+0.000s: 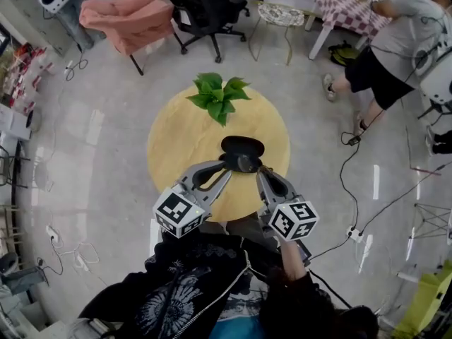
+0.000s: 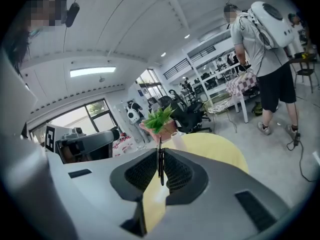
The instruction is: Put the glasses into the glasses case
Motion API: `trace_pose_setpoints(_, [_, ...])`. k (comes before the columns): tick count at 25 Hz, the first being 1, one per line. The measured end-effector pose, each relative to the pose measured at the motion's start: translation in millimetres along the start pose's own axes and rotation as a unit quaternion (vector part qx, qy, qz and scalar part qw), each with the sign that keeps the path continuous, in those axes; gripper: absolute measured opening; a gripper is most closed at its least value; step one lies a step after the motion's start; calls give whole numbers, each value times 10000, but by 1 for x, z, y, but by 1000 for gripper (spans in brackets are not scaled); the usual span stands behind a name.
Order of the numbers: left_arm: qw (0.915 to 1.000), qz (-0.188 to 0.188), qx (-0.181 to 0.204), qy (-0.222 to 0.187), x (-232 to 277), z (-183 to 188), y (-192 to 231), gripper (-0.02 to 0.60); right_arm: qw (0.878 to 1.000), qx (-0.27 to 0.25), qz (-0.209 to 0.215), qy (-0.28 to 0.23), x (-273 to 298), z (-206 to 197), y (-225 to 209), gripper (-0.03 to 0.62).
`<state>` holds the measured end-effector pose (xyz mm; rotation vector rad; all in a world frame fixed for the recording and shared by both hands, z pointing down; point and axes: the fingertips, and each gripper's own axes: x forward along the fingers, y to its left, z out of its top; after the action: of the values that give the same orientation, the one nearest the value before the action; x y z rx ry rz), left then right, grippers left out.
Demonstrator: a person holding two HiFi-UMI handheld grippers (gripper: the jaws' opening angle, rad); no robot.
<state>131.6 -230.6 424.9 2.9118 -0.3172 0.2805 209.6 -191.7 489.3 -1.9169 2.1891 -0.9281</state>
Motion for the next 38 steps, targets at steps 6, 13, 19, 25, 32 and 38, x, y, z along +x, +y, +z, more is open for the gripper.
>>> trace_pose_setpoints(6, [9990,448,-24,2,19,6,-3,52,9988,-27,296,381,11,-2,-31,60])
trace_pose_setpoints(13, [9956,937,4,17,19,8,0,52,9918,134,609,1113,55,-36,-59,60])
trace_pose_setpoints(19, [9898,1422,-42,25,0,8,4,52,9835,251,716,1644,87,-69,-70,60])
trace_pose_setpoints(25, [9828,1841,-115,17,-20,1,11,52,9751,590,763,1999,115,-94,-76,60])
trace_pose_setpoints(32, [9784,2065,-120,-5,-31,-1,17,52,9635,1566,650,2072,130,-112,-83,60])
trace_pose_setpoints(38, [9768,2138,-100,8,-36,-1,21,52,9575,1703,570,2255,133,-127,-94,61])
